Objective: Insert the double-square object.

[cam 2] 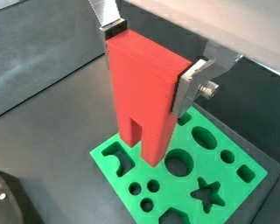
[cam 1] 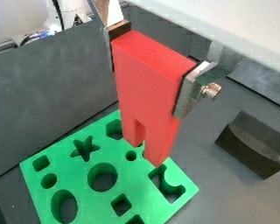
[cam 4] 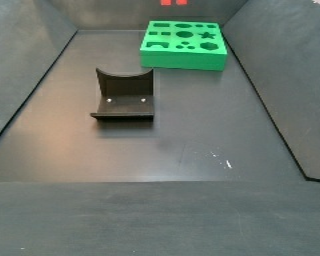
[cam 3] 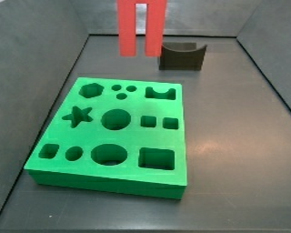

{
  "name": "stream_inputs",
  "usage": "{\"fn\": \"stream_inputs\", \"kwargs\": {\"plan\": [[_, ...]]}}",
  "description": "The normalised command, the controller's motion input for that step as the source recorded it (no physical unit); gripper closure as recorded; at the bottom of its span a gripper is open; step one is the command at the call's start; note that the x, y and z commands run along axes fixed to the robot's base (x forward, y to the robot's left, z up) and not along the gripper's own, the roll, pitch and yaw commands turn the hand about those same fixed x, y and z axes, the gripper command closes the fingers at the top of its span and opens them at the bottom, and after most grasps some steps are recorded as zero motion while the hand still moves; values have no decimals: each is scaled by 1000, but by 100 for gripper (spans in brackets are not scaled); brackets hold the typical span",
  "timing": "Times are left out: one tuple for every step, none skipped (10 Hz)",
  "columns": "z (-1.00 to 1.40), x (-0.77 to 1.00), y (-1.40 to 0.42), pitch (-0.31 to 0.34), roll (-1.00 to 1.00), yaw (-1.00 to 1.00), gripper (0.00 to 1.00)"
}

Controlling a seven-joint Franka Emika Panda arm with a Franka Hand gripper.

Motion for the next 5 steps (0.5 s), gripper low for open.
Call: {"fn": "stream_inputs", "kwargs": {"plan": [[-846,786,-709,0,17,0,100],[-869,637,-757,0,13,0,100],[-769,751,-671,14,7,0,100],[-463,726,-557,67,93,-40,100],[-480,397,-549,136,114,-20,100]]}}
